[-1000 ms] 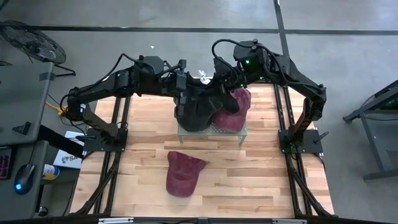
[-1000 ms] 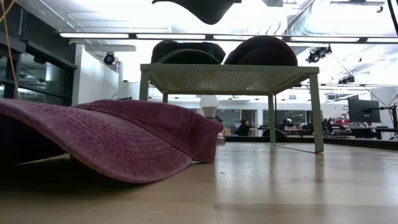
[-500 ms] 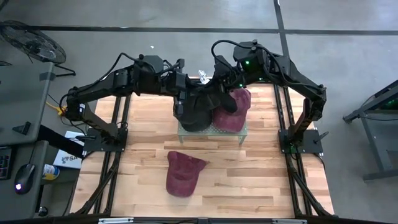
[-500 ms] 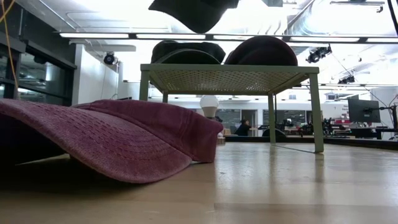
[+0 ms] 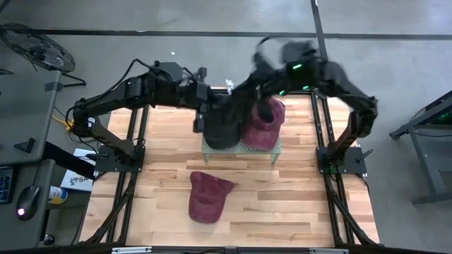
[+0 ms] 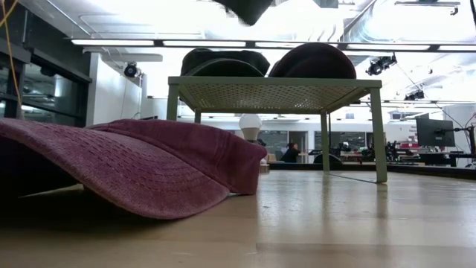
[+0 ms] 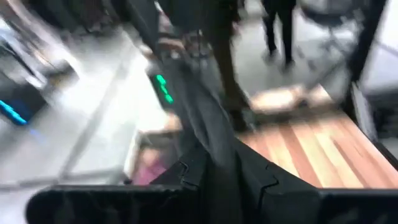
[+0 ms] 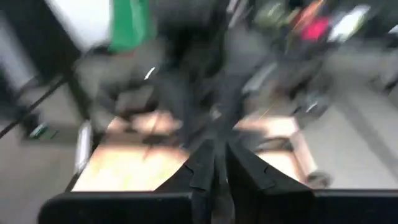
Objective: Pick & Place hat
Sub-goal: Stack the black cap on top of the black cap on the shelf
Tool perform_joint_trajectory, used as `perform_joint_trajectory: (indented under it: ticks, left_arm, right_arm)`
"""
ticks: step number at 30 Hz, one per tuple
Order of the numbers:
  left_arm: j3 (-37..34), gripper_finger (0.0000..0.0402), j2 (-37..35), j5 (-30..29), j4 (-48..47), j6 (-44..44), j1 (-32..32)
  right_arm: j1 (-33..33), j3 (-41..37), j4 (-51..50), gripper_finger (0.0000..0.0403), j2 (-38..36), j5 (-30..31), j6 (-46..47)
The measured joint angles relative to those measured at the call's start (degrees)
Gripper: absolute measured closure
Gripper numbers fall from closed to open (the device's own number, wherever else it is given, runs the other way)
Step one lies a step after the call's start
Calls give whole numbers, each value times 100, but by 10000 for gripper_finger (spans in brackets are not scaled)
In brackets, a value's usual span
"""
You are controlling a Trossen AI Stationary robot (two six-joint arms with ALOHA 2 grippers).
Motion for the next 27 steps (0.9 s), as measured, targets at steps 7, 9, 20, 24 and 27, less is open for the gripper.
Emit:
perform_joint_trajectory:
  ticks: [7, 9, 20, 24, 27]
  left_arm:
    - [-22, 395, 7, 33, -140, -60, -7]
    - [-20, 388, 5, 15, -62, -87, -4]
    - [-18, 398, -234, -16, 466, -396, -4]
    - [-12, 398, -359, 37, 504, -930, 82]
    - [-12, 399, -455, 245, 565, -1327, 92]
  right_arm:
    - [-5, 48, 321, 334, -334, 156, -9]
    - [-1, 19, 275, 321, -359, 327, -13]
    - [-5, 19, 62, 284, -673, 718, 122]
    - [-5, 22, 17, 284, -743, 751, 208]
    - [-5, 35, -25, 284, -773, 780, 209]
